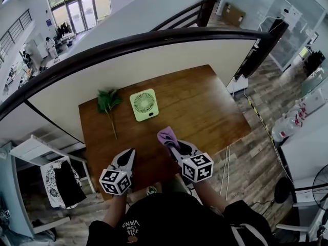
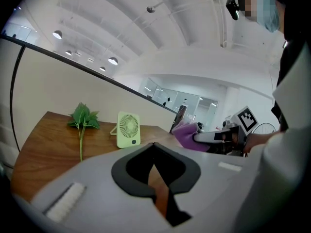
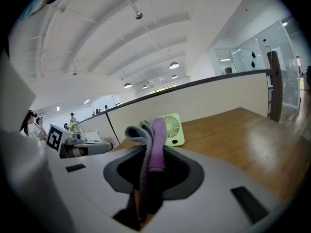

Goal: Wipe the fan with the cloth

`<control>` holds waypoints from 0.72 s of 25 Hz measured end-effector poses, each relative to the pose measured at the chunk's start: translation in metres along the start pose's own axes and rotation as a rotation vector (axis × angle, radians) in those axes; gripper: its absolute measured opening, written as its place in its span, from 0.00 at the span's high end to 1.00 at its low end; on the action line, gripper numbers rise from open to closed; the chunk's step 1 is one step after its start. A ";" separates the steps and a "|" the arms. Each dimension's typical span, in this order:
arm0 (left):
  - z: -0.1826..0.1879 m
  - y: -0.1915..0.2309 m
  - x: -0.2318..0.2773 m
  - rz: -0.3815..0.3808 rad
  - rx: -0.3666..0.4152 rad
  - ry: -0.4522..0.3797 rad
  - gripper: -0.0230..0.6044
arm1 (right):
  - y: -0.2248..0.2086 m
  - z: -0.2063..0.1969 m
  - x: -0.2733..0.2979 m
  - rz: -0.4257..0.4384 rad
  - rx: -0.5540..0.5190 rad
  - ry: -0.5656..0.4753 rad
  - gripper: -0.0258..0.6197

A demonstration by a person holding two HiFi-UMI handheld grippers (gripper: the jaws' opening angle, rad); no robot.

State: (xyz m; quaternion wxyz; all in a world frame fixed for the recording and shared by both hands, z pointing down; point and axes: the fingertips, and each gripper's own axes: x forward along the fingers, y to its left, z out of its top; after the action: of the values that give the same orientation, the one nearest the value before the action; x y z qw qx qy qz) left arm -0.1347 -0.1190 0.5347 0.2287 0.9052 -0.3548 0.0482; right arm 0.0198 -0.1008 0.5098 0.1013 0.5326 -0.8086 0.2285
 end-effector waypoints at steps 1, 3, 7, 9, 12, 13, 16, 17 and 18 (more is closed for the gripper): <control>-0.001 -0.001 -0.004 -0.001 0.000 0.001 0.94 | 0.003 -0.001 -0.002 -0.001 0.004 -0.002 0.81; -0.004 -0.002 -0.010 -0.003 -0.003 0.004 0.94 | 0.008 -0.004 -0.006 -0.004 0.010 -0.006 0.81; -0.006 -0.005 -0.018 -0.013 0.001 0.003 0.94 | 0.015 -0.007 -0.011 -0.011 0.011 -0.012 0.81; -0.006 -0.008 -0.020 -0.021 0.005 0.001 0.94 | 0.018 -0.008 -0.013 -0.011 0.016 -0.016 0.81; -0.006 -0.011 -0.023 -0.033 0.016 0.002 0.94 | 0.022 -0.009 -0.015 -0.009 0.021 -0.019 0.81; -0.006 -0.012 -0.024 -0.035 0.019 0.004 0.94 | 0.024 -0.010 -0.016 -0.008 0.021 -0.018 0.81; -0.008 -0.012 -0.027 -0.039 0.023 0.006 0.94 | 0.028 -0.015 -0.016 -0.005 0.004 -0.005 0.81; -0.009 -0.012 -0.027 -0.040 0.023 0.005 0.94 | 0.029 -0.016 -0.016 -0.007 -0.006 0.002 0.81; -0.009 -0.012 -0.028 -0.041 0.023 0.004 0.94 | 0.029 -0.018 -0.016 -0.008 -0.016 0.010 0.81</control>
State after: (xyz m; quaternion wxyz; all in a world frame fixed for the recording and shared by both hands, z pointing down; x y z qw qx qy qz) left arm -0.1466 -0.0899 0.5314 0.2198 0.9147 -0.3354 0.0497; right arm -0.0019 -0.0698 0.5111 0.1104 0.5341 -0.8076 0.2241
